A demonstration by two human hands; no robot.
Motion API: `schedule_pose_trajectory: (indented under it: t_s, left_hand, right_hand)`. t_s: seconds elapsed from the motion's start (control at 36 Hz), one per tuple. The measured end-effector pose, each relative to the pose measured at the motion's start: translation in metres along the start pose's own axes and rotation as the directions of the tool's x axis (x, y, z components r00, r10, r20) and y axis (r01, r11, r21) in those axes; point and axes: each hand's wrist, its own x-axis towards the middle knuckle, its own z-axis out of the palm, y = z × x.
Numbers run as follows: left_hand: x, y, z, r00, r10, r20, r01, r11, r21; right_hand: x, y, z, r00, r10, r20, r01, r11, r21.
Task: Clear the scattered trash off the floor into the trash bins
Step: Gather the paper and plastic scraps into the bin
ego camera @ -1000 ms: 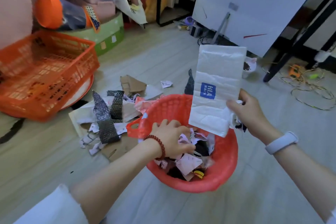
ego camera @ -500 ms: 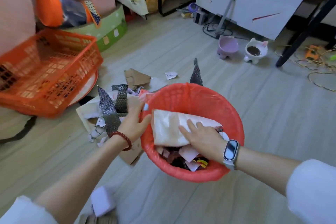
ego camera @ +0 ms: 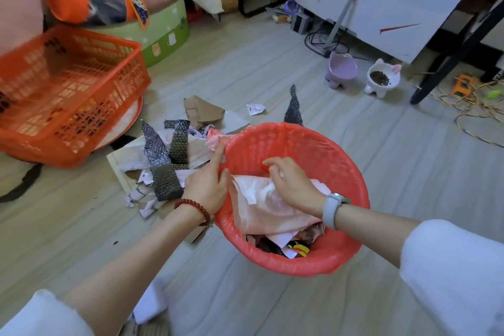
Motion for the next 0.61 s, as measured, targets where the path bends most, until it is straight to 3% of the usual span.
schedule_pose_trajectory:
  t_s: [0.08, 0.17, 0.31, 0.44, 0.61]
  left_hand:
    - [0.000, -0.004, 0.000, 1.000, 0.021, 0.009, -0.021, 1.000, -0.019]
    - [-0.001, -0.006, -0.001, 0.999, 0.050, 0.012, -0.049, 0.998, -0.032]
    - [-0.003, -0.006, 0.004, 1.000, 0.027, 0.014, -0.025, 0.994, -0.104]
    - [-0.004, -0.006, 0.003, 0.999, 0.039, 0.018, -0.036, 0.990, -0.135]
    - [-0.003, -0.010, 0.004, 0.999, 0.035, 0.013, -0.033, 0.993, -0.112]
  right_hand:
    - [-0.008, 0.006, 0.024, 0.928, 0.040, 0.370, 0.075, 0.953, -0.294]
    - [-0.013, 0.020, 0.032, 0.845, 0.099, 0.525, 0.141, 0.907, -0.397]
    - [-0.010, 0.042, 0.054, 0.799, 0.167, 0.578, 0.208, 0.825, -0.525]
    - [-0.002, 0.061, 0.080, 0.820, 0.208, 0.534, 0.198, 0.771, -0.605]
    - [0.000, 0.051, 0.073, 0.800, 0.219, 0.559, 0.184, 0.797, -0.575]
